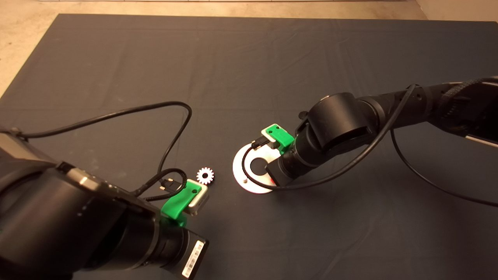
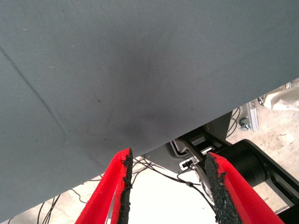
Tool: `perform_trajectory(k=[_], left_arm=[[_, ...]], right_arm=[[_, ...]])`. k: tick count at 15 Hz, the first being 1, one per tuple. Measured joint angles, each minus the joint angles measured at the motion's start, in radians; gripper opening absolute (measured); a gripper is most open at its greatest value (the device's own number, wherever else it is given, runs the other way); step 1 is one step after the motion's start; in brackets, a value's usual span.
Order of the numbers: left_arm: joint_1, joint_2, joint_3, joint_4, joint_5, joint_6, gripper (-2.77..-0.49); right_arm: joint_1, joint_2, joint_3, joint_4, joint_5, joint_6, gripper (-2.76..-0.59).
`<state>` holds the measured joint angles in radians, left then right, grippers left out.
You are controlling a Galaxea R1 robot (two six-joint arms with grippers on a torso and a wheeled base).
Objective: Install three planetary gears onto the carrier pins
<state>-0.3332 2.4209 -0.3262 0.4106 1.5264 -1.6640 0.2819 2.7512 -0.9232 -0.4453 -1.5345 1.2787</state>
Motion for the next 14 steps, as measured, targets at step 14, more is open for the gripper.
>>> perform_trajectory(k=[14], left_arm=[[0.0,0.0,0.0,0.0,0.0,0.0,-2.23]], right_arm=[[-0.007,-0.053,-0.001,-0.007,0.0,-0.019,-2.39]])
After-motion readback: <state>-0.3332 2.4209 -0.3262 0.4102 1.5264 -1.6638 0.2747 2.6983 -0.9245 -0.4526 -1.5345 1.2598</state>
